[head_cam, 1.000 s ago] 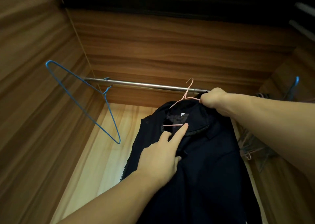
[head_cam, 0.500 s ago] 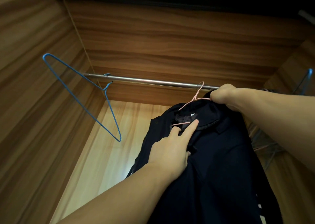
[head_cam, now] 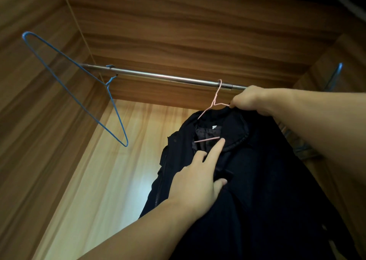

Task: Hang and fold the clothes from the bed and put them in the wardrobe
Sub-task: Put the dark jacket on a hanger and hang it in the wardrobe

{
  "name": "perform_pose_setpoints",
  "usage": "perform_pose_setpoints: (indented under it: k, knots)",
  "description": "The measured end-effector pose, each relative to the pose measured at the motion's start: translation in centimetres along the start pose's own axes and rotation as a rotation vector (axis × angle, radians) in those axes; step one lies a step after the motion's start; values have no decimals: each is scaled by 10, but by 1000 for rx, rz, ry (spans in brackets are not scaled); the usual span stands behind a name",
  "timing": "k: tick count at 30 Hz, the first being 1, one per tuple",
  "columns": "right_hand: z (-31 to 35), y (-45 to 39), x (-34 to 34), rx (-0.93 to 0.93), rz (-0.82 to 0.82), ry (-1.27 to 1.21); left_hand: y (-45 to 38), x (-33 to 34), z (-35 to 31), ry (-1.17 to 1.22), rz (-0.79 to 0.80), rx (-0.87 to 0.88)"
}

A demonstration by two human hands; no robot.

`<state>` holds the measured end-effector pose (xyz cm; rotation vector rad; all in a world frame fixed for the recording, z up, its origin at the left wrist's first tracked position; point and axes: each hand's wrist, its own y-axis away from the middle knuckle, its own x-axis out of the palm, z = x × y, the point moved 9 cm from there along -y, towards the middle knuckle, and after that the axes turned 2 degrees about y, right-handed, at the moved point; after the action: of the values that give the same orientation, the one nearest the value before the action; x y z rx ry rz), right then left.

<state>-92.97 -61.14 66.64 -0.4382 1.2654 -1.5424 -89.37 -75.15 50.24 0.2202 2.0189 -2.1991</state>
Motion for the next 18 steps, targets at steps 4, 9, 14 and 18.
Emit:
perform_pose_setpoints:
  k: [4,9,14,18]
  knots:
    - [-1,9,-5,-26,21,-63,10,-1,-4,66,-11,-63]
    - [-11,22,-10,-73,-36,-218,22,-3,2,246,-56,-215]
    - [-32,41,-15,-82,-152,-272,49,2,4,325,-67,-342]
    - [-49,62,-20,-65,-122,-251,71,5,0,356,-1,-389]
